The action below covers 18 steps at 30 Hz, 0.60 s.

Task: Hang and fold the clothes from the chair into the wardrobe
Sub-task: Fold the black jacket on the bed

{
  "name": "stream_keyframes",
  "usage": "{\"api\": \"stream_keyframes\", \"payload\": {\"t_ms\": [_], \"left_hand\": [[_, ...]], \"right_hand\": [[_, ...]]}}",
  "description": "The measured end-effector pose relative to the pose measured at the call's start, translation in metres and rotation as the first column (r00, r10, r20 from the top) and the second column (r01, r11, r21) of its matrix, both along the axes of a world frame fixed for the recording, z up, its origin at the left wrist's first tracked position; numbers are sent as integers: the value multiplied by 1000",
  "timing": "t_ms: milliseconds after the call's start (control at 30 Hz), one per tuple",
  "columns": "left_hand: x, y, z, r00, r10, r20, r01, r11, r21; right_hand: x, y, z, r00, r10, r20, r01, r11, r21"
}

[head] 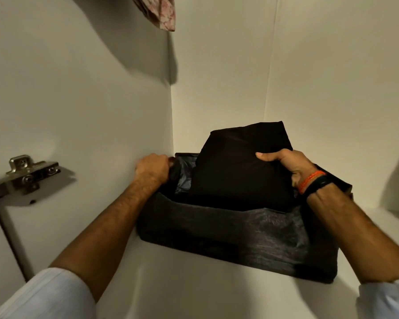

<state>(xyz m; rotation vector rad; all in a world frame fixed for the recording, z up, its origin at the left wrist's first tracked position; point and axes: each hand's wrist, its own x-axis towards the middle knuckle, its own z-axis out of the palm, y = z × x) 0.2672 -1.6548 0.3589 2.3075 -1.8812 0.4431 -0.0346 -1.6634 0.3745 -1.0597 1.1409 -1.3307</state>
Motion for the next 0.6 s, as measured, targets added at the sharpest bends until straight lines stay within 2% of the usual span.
{"api": "stream_keyframes", "payload": {"t_ms": [100, 333, 600], "left_hand": [[11, 10, 0, 997, 66, 39, -68, 997, 48], [10, 26, 0, 978, 90, -190, -80, 995, 58], [10, 35, -2, 966, 80, -246, -68, 996, 58]], "right_hand": [[2, -2, -7, 999, 40, -7, -39, 998, 47], [18, 4, -14, 975, 207, -75, -187, 959, 213], [43, 8, -30, 947, 281, -156, -213, 912, 350]]}}
